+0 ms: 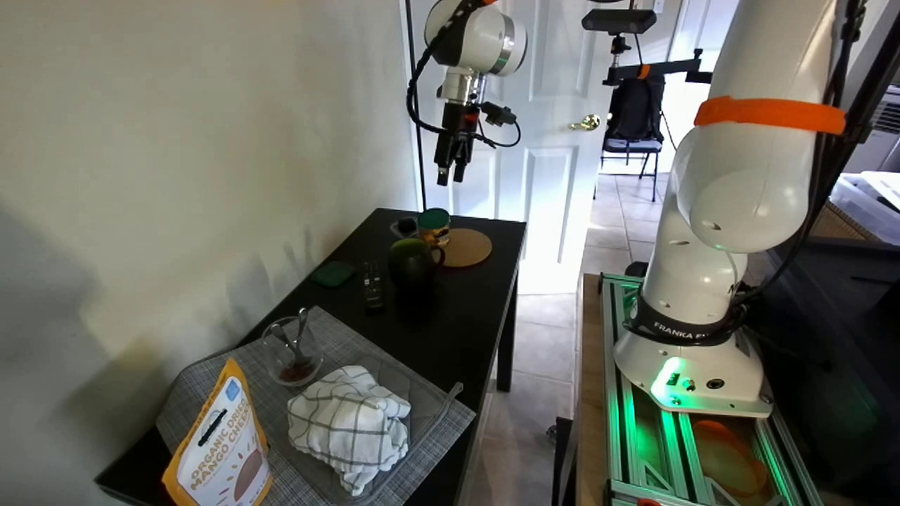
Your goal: Move the green lid from the can to the black cup
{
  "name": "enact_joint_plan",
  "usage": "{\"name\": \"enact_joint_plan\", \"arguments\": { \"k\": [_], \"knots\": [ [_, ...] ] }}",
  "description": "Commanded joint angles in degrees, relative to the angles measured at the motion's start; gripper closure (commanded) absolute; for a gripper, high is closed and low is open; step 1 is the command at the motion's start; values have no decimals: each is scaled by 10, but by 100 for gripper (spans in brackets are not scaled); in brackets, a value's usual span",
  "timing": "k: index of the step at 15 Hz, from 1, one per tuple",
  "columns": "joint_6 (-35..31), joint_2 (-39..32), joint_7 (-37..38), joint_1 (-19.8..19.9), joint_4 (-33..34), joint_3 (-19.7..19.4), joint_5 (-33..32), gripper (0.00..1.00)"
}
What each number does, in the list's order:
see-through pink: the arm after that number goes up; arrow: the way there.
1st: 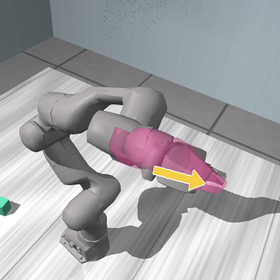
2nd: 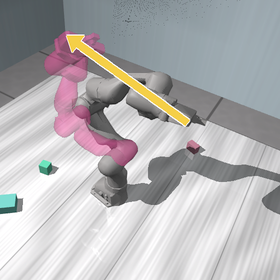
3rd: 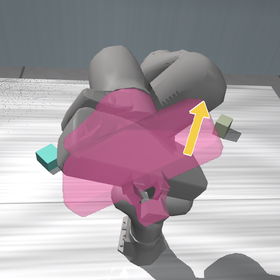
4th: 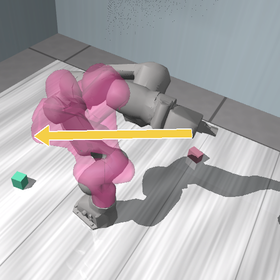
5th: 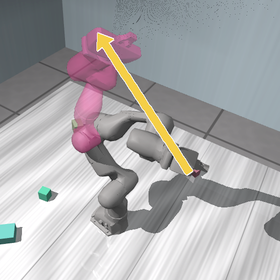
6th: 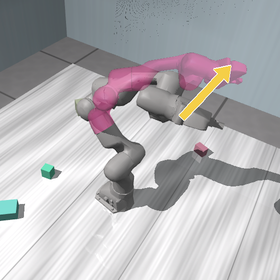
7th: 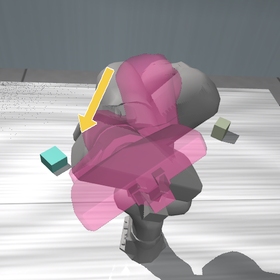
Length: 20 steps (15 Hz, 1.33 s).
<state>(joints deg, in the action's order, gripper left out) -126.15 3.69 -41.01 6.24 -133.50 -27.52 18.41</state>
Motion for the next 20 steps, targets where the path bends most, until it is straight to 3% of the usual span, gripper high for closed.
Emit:
{"name": "enact_joint_plan", "arguments": {
  "k": [1,3,4,5,9,16,20],
  "knots": [
    [4,-130,16,55,92,36,-62,0],
    [0,-160,25,78,118,57,-76,0],
    [5,-158,14,92,123,70,-52,0],
    [-1,-138,15,98,97,78,-67,0],
    [0,-157,15,111,121,91,-65,0],
    [-68,-221,155,111,149,110,-122,0],
    [-89,-255,172,120,179,117,-161,0]
  ]
}}
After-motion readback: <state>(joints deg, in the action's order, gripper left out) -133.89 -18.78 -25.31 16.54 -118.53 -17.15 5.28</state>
